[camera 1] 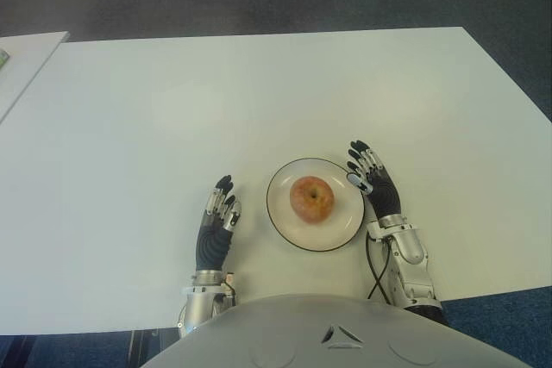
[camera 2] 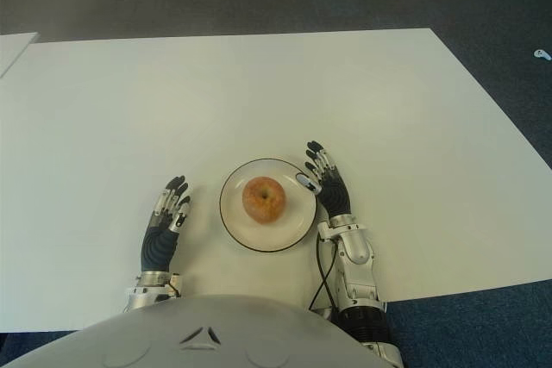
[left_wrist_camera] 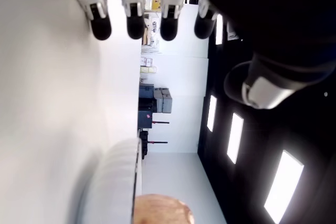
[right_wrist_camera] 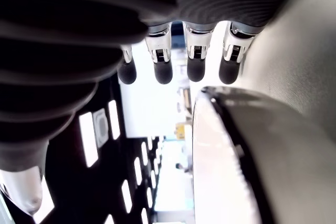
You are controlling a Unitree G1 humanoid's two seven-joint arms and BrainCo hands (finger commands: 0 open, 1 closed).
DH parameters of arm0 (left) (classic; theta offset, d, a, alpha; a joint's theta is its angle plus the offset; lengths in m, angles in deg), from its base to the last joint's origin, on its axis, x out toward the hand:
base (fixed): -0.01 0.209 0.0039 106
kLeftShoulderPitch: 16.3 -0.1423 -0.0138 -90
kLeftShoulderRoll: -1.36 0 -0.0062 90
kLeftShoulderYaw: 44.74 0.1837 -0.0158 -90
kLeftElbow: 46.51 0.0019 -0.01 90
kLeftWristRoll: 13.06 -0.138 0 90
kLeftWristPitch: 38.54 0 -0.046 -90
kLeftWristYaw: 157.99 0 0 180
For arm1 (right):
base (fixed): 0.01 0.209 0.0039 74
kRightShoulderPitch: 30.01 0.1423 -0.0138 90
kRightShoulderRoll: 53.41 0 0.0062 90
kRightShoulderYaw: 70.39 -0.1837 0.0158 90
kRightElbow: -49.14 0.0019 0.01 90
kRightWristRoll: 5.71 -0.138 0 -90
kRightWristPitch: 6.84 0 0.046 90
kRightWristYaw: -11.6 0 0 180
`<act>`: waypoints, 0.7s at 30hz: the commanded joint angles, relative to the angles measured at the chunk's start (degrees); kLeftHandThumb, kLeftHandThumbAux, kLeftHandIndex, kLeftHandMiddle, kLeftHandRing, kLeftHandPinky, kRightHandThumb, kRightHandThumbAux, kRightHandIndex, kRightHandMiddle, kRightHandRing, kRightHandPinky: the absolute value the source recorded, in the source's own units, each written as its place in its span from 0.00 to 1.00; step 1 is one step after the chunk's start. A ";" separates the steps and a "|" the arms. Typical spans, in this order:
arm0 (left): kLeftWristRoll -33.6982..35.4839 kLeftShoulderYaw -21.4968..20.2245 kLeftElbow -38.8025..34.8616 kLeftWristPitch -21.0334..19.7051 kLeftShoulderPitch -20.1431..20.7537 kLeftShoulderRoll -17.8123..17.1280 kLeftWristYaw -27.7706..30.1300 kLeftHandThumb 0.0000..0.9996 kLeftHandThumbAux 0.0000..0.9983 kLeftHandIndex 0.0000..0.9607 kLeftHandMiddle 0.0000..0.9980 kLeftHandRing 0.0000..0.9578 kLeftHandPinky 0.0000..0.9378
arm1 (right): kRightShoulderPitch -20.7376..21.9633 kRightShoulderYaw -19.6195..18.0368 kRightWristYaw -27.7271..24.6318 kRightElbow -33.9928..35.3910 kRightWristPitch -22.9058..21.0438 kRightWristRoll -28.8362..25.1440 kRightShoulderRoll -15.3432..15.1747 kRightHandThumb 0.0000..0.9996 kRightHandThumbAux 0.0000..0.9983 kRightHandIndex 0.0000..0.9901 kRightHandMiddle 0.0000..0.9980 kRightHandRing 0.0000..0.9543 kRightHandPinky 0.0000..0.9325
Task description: Put the apples into the plate.
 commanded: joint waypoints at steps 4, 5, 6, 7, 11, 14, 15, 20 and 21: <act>2.51 -0.76 3.83 0.86 0.29 0.27 2.35 0.10 0.46 0.07 0.06 0.03 0.02 | -2.29 0.10 0.73 -4.85 -2.84 0.06 1.10 0.10 0.59 0.00 0.00 0.00 0.00; 2.77 -0.80 4.01 1.01 0.40 0.33 2.58 0.10 0.46 0.07 0.06 0.03 0.02 | -2.18 -0.02 0.76 -5.10 -2.64 -0.04 1.16 0.11 0.59 0.00 0.00 0.00 0.00; 2.93 -0.84 4.14 1.12 0.47 0.39 2.74 0.10 0.46 0.07 0.06 0.03 0.02 | -2.11 -0.10 0.79 -5.26 -2.50 -0.08 1.20 0.11 0.59 0.00 0.00 0.00 0.00; 3.04 -0.88 4.25 1.21 0.52 0.44 2.88 0.10 0.46 0.07 0.06 0.03 0.02 | -2.05 -0.16 0.81 -5.38 -2.40 -0.12 1.24 0.11 0.60 0.00 0.00 0.00 0.00; 3.29 -1.20 4.87 2.03 0.94 0.62 3.20 0.09 0.47 0.07 0.06 0.03 0.02 | -1.32 -0.75 1.60 -6.84 -1.05 0.29 1.56 0.11 0.59 0.00 0.00 0.00 0.00; 2.91 -1.36 4.71 2.23 0.93 0.69 3.05 0.09 0.47 0.07 0.06 0.03 0.01 | -0.99 -0.98 1.68 -7.60 -0.08 0.29 1.66 0.11 0.59 0.00 0.00 0.00 0.00; 2.80 -1.39 4.68 2.26 0.87 0.69 3.02 0.09 0.47 0.08 0.06 0.03 0.01 | -0.90 -1.03 1.72 -7.81 0.22 0.30 1.68 0.10 0.59 0.00 0.00 0.00 0.00; 2.89 -1.39 4.42 2.32 0.67 0.90 2.99 0.08 0.49 0.08 0.07 0.04 0.01 | -0.65 -1.25 1.94 -8.51 1.33 0.45 1.61 0.10 0.59 0.00 0.01 0.00 0.00; 2.89 -1.40 4.39 2.38 0.66 0.97 2.96 0.08 0.49 0.08 0.07 0.04 0.01 | -0.64 -1.28 1.94 -8.58 1.44 0.45 1.59 0.10 0.59 0.00 0.01 0.00 0.00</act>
